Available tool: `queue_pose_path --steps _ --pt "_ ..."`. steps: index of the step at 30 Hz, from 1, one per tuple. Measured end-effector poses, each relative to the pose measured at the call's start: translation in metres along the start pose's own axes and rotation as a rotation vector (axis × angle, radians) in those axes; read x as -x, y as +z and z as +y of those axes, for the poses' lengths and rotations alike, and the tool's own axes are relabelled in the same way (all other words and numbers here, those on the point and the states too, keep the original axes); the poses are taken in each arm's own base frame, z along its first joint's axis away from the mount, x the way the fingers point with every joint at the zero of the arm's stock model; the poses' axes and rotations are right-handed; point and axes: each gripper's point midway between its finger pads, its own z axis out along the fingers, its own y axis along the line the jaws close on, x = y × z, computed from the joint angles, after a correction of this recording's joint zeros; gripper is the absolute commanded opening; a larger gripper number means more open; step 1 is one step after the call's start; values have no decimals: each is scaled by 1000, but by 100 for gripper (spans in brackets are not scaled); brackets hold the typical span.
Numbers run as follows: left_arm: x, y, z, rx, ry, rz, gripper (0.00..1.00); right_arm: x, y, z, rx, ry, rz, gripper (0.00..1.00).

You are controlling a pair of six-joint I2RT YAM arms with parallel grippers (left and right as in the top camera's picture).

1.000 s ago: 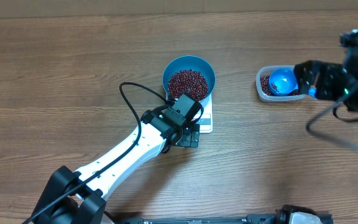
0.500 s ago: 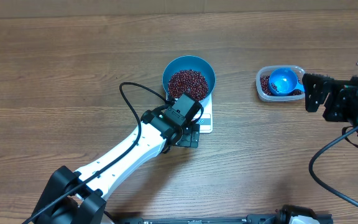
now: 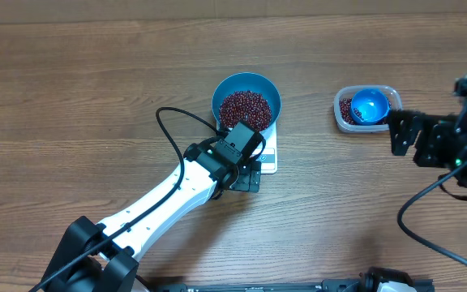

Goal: Scoop item into bowl and weigh 150g on scale

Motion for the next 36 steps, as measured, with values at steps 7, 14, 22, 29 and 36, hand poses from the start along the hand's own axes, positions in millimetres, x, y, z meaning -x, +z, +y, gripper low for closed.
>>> queue_pose_path --steps 7,14,22,29,36 --pt "0 0 -1 -4 0 1 100 -39 59 -8 39 12 45 100" --pt "-1 0 -1 -6 0 3 100 -89 120 -5 156 -21 -63 100" --pt "0 0 -1 -7 0 1 100 -142 153 15 343 -138 -311 100" --pt "0 0 -2 -9 -1 -1 100 -150 143 22 371 -190 -411 100" --pt "0 0 -2 -9 -1 -1 100 -159 141 21 364 -206 -452 100"
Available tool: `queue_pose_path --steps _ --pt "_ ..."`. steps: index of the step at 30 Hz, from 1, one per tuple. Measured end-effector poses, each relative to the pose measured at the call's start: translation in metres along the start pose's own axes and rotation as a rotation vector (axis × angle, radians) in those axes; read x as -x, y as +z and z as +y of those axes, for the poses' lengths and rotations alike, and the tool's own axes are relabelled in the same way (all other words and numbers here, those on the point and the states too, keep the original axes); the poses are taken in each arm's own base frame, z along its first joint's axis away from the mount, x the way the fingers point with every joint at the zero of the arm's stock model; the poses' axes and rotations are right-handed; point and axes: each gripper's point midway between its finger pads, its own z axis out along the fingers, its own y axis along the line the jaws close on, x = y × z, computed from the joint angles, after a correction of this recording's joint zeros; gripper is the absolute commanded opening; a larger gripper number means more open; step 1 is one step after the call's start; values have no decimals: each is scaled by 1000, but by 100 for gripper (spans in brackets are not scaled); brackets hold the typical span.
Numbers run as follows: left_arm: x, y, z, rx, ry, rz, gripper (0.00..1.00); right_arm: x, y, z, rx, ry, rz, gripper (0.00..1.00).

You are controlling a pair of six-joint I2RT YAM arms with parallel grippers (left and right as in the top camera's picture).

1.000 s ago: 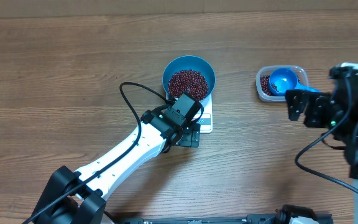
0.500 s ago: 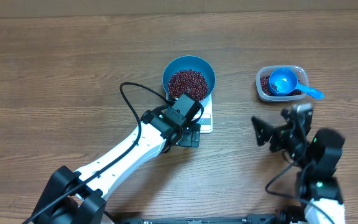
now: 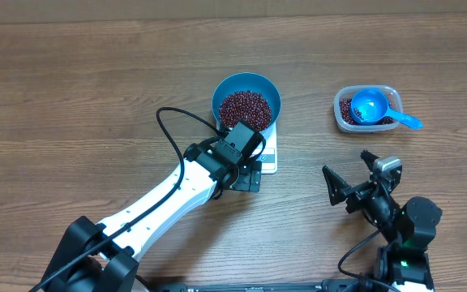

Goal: Scoop item into bowl and weigh 150g on scale

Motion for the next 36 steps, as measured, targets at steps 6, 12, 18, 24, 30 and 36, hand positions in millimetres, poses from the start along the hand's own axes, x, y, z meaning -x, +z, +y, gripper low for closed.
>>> queue_pose_path --steps 6,12,18,24,30,36 --pt "0 0 0 0 0 0 100 -5 -5 -2 -34 -14 -20 100" --pt "0 0 0 -1 0 1 100 -23 -10 -1 -70 16 44 100" --pt "0 0 0 -3 0 1 100 -20 -15 1 -102 -5 30 100" --pt "0 0 0 -3 0 2 100 5 -24 -2 -155 -59 -80 100" --pt "0 0 -1 -3 0 1 99 32 -35 0 -179 -111 -198 100" --pt "0 0 -1 -4 0 1 99 32 -36 0 -182 -110 -198 100"
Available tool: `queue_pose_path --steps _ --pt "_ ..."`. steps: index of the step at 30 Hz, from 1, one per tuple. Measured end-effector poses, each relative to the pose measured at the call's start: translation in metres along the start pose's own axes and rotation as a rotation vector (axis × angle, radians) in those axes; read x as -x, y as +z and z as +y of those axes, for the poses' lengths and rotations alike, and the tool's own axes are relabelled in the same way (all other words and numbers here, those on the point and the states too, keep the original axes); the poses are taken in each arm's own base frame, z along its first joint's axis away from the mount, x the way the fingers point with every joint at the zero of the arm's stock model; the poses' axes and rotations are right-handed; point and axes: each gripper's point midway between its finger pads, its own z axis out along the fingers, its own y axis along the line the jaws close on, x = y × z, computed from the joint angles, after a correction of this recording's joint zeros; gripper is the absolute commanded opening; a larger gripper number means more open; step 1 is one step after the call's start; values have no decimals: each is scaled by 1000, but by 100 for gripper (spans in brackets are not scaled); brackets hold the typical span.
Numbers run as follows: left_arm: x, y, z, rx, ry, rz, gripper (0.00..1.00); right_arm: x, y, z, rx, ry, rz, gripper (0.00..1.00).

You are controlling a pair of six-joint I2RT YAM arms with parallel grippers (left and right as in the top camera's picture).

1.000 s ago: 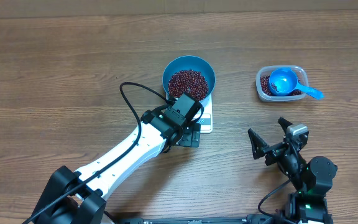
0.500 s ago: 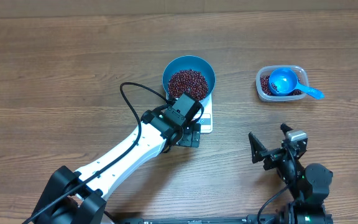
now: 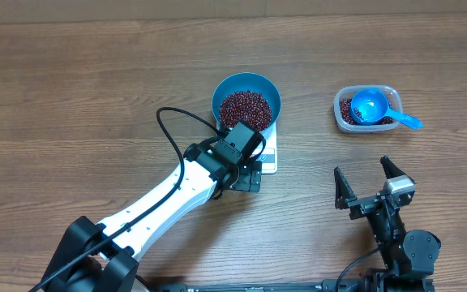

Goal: Scoop item into bowl and weigh 150g on scale

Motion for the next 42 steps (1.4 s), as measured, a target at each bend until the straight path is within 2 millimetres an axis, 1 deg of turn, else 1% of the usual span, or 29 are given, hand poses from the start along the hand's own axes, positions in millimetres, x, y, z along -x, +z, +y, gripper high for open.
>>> queue_pose_path --steps 42 --pt "-5 0 3 13 24 20 100 0 0 0 0 1 0 100"
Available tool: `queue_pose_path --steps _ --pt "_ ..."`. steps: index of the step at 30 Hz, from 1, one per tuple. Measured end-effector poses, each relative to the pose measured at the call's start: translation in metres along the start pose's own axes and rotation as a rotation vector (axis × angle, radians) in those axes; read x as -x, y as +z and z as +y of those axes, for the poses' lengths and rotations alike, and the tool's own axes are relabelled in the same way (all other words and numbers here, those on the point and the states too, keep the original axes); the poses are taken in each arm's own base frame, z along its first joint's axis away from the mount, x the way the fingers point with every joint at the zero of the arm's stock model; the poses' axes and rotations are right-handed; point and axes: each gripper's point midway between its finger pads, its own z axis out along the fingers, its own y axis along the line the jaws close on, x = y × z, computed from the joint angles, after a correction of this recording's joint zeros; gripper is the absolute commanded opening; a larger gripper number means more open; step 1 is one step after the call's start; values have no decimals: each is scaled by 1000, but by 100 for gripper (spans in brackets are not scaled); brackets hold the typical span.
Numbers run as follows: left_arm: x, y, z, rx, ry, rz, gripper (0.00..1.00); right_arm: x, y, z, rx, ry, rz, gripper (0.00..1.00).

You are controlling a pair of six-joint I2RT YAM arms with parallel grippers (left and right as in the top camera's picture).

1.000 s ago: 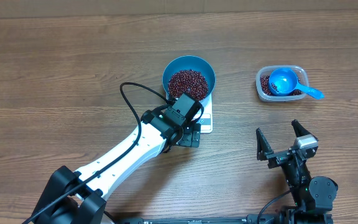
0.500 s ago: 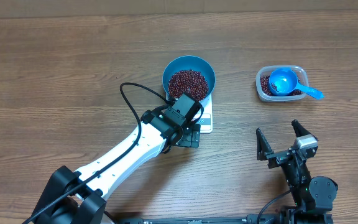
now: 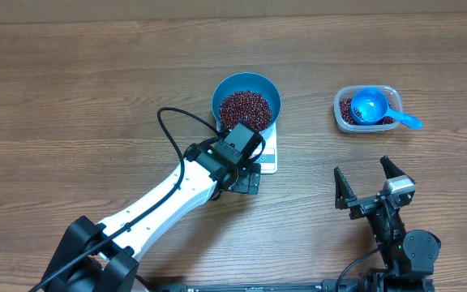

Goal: Scoop item into bowl and weigh 150g on scale

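A blue bowl full of dark red beans stands on the small white scale in the middle of the table. My left gripper hangs over the scale's front left corner. Its fingers are mostly hidden under the wrist, so their state does not show. At the right, a clear container holds more beans. The blue scoop rests in it, its handle pointing right. My right gripper is near the table's front right, well short of the container. It is open and holds nothing.
The left arm runs diagonally from the front left up to the scale, with a black cable looping above it. The wooden table stretches bare to the left and along the back.
The left gripper's dark fingers have shifted very slightly at the scale's front corner. The right arm, bowl, scoop and container are where they were.
At first my right gripper was beside the container, at the scoop's handle. Then the scoop lay free in the container and the right arm was back near the front of the table. It then stood open there and has stayed. The bowl stayed full on the scale.
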Motion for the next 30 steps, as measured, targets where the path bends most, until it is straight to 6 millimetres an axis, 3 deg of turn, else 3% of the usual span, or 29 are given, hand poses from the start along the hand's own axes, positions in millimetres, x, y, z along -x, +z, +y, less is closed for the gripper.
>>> queue_pose_path --steps 18,30 --pt "4 -5 -2 -15 -2 -24 100 0 0 0 0 -1 0 100" --pt "27 -89 -8 -156 -22 -257 99 0 0 0 0 -1 0 100"
